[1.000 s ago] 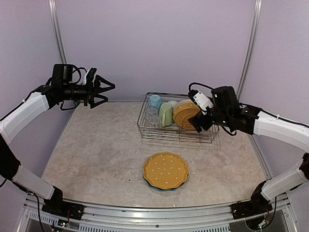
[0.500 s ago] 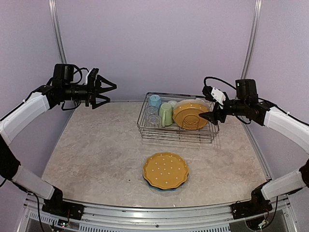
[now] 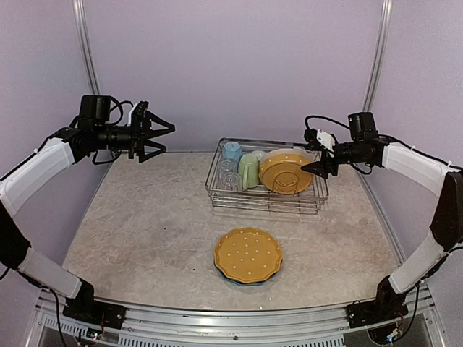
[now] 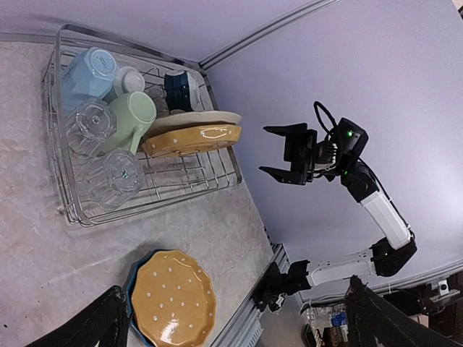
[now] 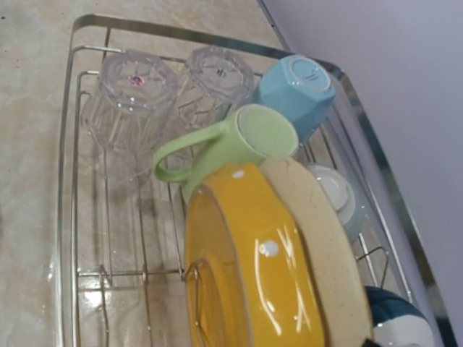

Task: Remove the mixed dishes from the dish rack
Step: Grab the plate from the dish rack.

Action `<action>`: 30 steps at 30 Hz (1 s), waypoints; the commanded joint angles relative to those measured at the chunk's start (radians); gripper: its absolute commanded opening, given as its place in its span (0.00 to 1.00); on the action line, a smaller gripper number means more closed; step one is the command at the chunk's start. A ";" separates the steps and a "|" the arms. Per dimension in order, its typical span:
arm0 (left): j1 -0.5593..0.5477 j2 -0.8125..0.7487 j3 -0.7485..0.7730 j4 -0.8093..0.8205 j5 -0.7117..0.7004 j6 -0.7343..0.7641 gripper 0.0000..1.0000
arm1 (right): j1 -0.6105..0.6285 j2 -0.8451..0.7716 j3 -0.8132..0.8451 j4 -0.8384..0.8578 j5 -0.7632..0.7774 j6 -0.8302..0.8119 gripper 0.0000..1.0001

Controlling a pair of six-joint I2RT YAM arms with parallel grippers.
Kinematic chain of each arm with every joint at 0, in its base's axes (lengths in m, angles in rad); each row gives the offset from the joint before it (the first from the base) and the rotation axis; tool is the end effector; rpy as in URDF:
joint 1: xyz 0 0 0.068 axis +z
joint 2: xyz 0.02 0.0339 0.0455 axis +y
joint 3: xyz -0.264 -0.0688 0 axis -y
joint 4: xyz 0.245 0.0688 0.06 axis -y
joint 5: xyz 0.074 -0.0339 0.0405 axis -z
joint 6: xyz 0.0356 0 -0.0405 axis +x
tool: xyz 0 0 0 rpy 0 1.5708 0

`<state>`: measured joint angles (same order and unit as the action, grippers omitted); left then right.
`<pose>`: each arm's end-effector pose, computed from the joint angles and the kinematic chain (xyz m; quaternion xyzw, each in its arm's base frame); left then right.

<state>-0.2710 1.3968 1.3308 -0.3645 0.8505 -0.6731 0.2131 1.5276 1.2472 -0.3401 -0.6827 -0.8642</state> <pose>0.2928 -0.1091 0.3765 0.0651 0.7959 -0.5329 0.2800 0.3308 0.0946 0.3080 -0.5613 0.6407 0.1442 0.5036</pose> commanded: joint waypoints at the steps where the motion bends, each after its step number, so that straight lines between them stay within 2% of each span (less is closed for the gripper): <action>1: -0.005 -0.011 0.001 0.021 0.017 0.000 0.99 | -0.027 0.061 0.047 -0.043 -0.053 -0.014 0.74; 5: -0.006 -0.012 0.001 0.024 0.021 -0.002 0.99 | -0.060 0.126 0.087 -0.062 -0.104 0.005 0.71; 13: -0.006 -0.006 0.001 0.024 0.023 -0.003 0.99 | -0.064 0.215 0.164 -0.097 -0.111 0.006 0.68; 24: -0.006 0.001 -0.001 0.027 0.027 -0.008 0.99 | -0.064 0.305 0.224 -0.179 -0.144 -0.013 0.58; 30: -0.006 0.004 -0.001 0.028 0.028 -0.011 0.99 | -0.063 0.319 0.222 -0.160 -0.121 0.009 0.60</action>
<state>-0.2710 1.3968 1.3308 -0.3511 0.8642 -0.6815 0.1581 1.8259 1.4570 -0.4854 -0.8154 -0.8703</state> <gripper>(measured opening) 0.990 0.594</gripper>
